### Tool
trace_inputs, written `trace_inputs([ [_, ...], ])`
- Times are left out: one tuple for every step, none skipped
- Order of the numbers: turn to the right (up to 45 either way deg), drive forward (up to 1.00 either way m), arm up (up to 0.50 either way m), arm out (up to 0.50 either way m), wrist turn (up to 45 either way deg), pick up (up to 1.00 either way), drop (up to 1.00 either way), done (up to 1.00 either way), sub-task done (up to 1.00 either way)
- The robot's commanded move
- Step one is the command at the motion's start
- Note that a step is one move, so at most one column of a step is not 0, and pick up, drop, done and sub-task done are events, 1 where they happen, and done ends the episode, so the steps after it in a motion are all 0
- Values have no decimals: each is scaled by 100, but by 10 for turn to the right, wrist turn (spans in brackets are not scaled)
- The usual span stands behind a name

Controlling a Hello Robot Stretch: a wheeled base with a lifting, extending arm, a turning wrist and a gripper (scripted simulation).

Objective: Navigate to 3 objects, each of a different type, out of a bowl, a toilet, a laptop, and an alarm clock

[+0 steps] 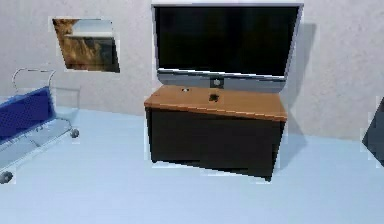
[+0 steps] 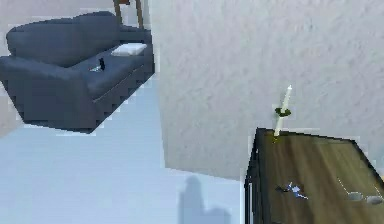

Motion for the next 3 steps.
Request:
trace_inputs([
  [450, 0, 0, 0, 0, 0, 0, 0, 0],
  [240, 0, 0, 0, 0, 0, 0, 0, 0],
  [30, 0, 0, 0, 0, 0, 0, 0, 0],
])
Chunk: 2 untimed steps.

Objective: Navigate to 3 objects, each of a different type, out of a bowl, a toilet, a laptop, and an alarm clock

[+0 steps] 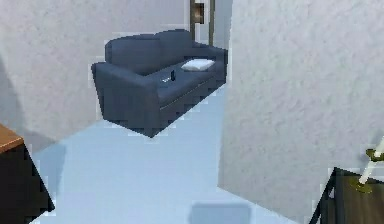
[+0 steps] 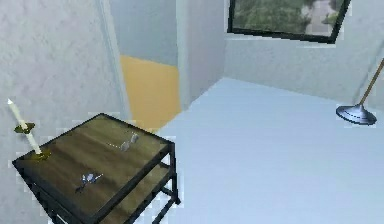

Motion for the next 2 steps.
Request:
trace_inputs([
  [0, 15, 0, 0, 0, 0, 0, 0, 0],
  [-60, 0, 0, 0, 0, 0, 0, 0, 0],
])
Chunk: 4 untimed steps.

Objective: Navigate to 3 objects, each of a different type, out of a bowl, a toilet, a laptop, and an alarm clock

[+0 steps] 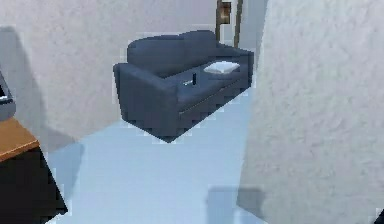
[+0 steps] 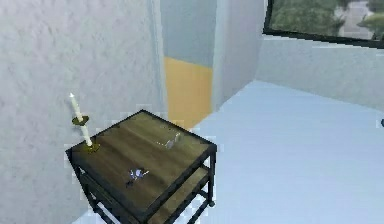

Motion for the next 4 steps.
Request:
trace_inputs([
  [0, 100, 0, 0, 0, 0, 0, 0, 0],
  [-150, 0, 0, 0, 0, 0, 0, 0, 0],
  [0, 15, 0, 0, 0, 0, 0, 0, 0],
  [450, 0, 0, 0, 0, 0, 0, 0, 0],
])
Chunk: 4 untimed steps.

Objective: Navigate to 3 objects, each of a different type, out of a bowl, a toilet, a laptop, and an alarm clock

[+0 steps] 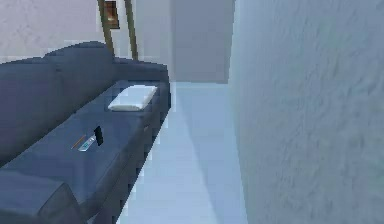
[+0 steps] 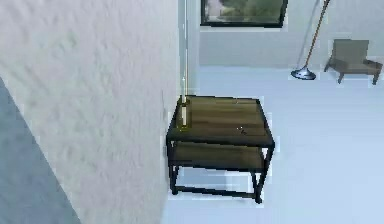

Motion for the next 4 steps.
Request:
trace_inputs([
  [0, 100, 0, 0, 0, 0, 0, 0, 0],
  [0, 100, 0, 0, 0, 0, 0, 0, 0],
  [0, 100, 0, 0, 0, 0, 0, 0, 0],
  [60, 0, 0, 0, 0, 0, 0, 0, 0],
])
